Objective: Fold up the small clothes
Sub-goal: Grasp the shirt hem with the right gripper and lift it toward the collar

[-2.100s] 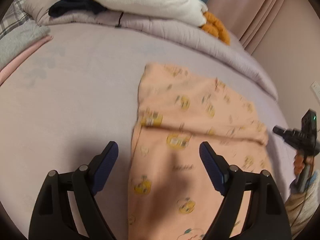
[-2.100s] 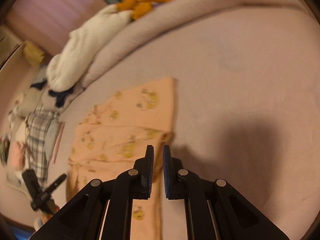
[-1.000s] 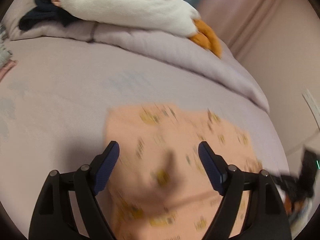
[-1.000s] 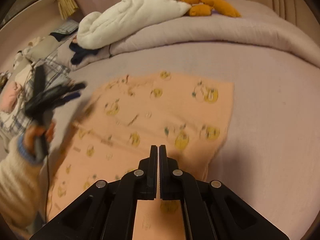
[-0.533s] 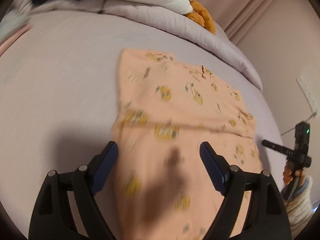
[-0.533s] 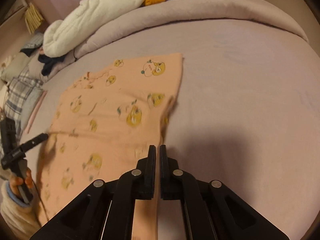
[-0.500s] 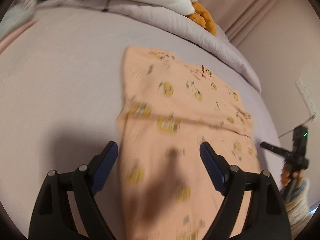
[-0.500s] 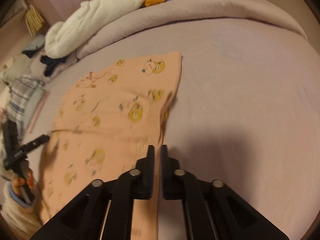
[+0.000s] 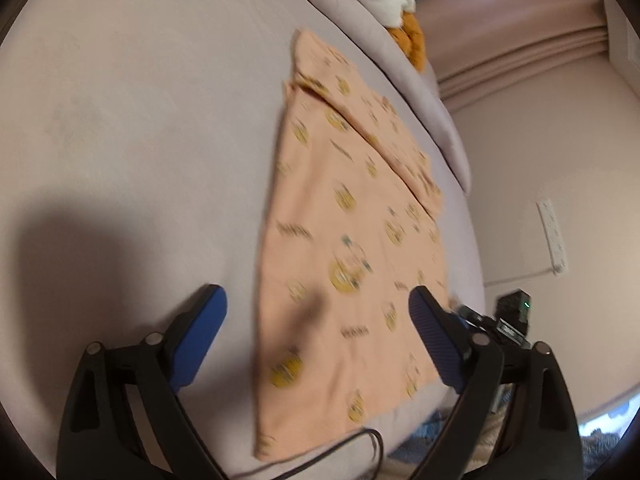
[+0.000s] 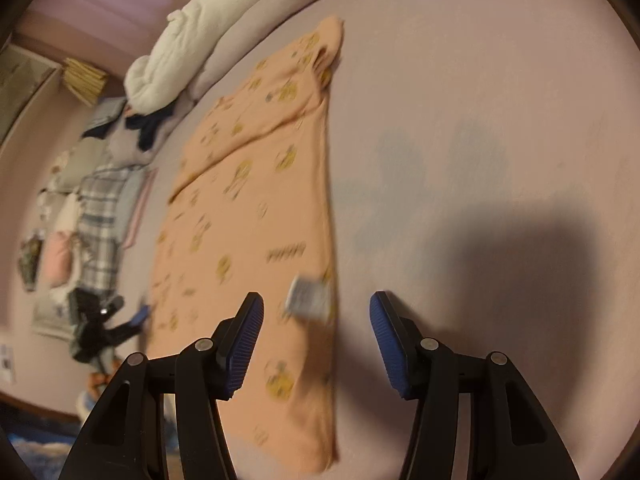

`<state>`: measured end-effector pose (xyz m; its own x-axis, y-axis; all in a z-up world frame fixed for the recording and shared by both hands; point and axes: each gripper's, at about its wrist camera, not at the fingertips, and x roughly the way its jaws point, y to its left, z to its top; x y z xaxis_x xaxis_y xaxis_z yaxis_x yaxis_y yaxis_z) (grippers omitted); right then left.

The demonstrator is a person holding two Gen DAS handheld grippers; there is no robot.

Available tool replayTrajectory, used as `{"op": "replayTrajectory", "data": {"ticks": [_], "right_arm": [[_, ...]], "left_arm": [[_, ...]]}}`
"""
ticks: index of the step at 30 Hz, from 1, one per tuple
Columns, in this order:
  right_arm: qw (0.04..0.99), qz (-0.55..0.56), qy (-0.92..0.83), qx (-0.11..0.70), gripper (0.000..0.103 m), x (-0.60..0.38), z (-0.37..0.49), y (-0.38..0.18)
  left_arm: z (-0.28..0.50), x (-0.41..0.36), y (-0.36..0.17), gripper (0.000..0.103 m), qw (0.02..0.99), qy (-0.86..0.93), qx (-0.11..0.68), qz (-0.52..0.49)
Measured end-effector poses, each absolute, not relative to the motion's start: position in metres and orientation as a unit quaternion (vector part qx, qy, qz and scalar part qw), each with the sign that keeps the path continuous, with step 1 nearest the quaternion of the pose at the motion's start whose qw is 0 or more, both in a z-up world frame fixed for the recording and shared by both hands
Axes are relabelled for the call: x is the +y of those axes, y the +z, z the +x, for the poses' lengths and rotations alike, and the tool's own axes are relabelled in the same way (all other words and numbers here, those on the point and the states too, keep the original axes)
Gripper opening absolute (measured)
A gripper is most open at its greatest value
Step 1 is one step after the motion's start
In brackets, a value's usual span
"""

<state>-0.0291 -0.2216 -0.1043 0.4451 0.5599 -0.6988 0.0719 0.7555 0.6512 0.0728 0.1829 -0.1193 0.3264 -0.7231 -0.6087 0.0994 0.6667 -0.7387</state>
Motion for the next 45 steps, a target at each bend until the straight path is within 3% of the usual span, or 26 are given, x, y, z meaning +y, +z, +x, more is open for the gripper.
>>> {"op": "replayTrajectory", "data": {"ticks": [3,16,21,23,30,37,38,40,42,45], "right_arm": [[0.785,0.329,0.168,0.497,0.056,-0.219,-0.027,-0.107],[0.777,0.375,0.192,0.469,0.056,-0.21,-0.006,-0.114],[0.769,0.357,0.213,0.486,0.048,-0.201,-0.026,-0.115],[0.764,0.356,0.223,0.49,0.046,-0.195,-0.037,-0.116],[0.732,0.389,0.246,0.502,0.027,-0.189,-0.07,-0.13],[0.729,0.389,0.247,0.506,0.025,-0.186,-0.07,-0.129],[0.728,0.392,0.246,0.506,0.024,-0.186,-0.069,-0.131],[0.728,0.395,0.24,0.507,0.009,-0.188,-0.069,-0.136],[0.723,0.411,0.234,0.504,0.0,-0.192,-0.07,-0.143],[0.733,0.405,0.233,0.494,0.0,-0.191,-0.073,-0.141]], "left_arm": [[0.073,0.17,-0.119,0.101,0.758,-0.281,0.514,-0.287],[0.113,0.14,-0.124,0.098,0.739,-0.31,0.516,-0.305],[0.088,0.147,-0.127,0.078,0.726,-0.33,0.524,-0.297],[0.075,0.151,-0.129,0.077,0.721,-0.337,0.525,-0.301],[0.036,0.162,-0.136,0.052,0.707,-0.336,0.526,-0.333],[0.026,0.165,-0.142,0.041,0.7,-0.326,0.53,-0.35],[0.028,0.166,-0.145,0.035,0.699,-0.322,0.531,-0.354],[0.034,0.167,-0.149,0.025,0.695,-0.314,0.533,-0.367],[0.035,0.17,-0.153,0.015,0.691,-0.307,0.534,-0.378],[0.033,0.173,-0.155,0.001,0.695,-0.292,0.535,-0.382]]}}
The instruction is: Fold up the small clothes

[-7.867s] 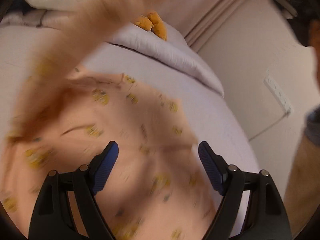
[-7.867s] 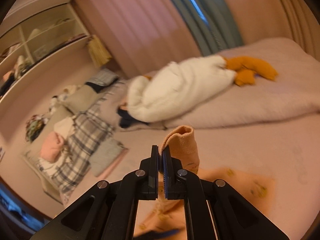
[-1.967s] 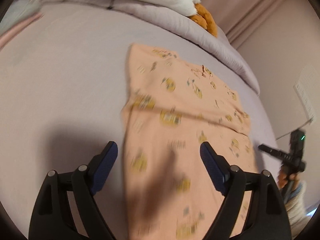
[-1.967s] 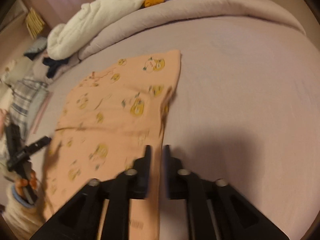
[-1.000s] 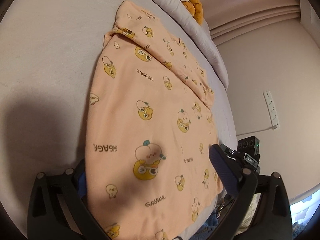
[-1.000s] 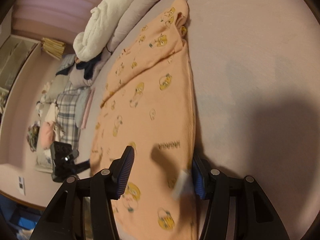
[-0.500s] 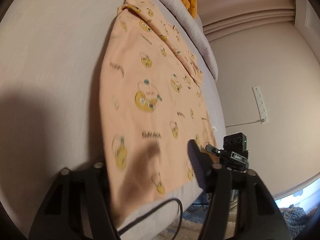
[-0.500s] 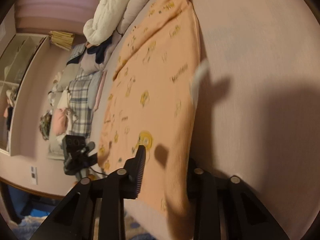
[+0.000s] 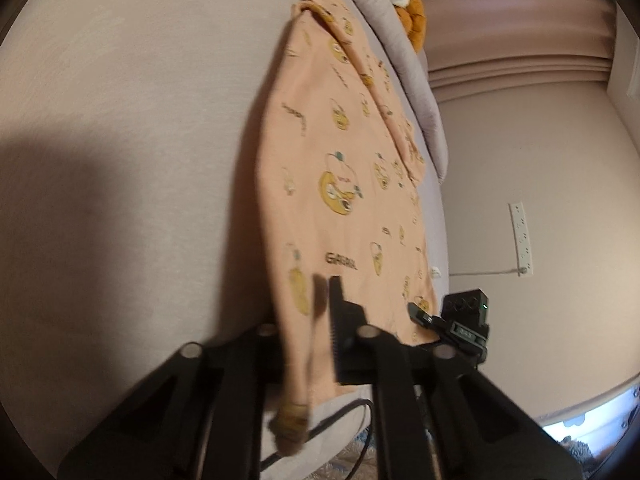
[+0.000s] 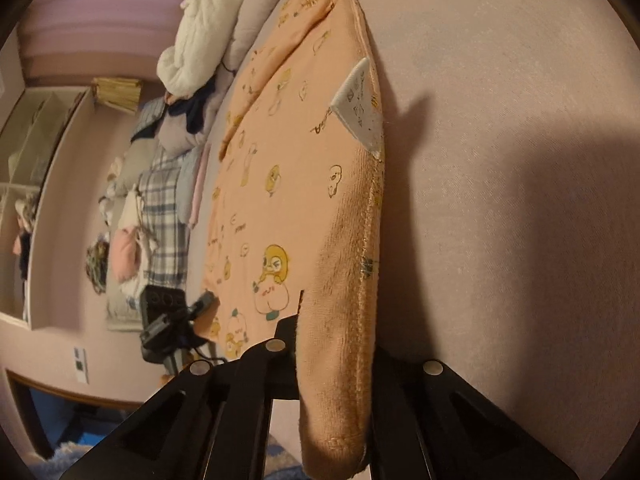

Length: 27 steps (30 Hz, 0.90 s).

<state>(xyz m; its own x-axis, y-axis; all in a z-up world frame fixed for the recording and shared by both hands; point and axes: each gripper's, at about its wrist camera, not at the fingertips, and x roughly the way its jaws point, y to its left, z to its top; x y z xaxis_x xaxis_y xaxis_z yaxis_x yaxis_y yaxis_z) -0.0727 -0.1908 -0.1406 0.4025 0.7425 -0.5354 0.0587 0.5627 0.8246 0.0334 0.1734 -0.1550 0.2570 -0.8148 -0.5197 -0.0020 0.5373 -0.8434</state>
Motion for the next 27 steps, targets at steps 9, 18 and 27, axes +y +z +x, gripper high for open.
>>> {"op": "replayTrajectory", "data": {"ticks": [9,18,27], "right_arm": [[0.737,0.428,0.263,0.453,0.0,-0.183,-0.078,-0.13],[0.738,0.432,0.305,0.419,0.0,-0.174,-0.066,-0.108],[0.75,0.425,0.328,0.386,0.0,-0.164,-0.063,-0.09]], "left_arm": [[0.024,0.178,-0.148,0.001,0.689,-0.293,0.509,-0.424],[0.023,0.169,-0.113,0.001,0.705,-0.328,0.476,-0.41],[0.023,0.157,-0.101,0.001,0.712,-0.342,0.467,-0.397]]}}
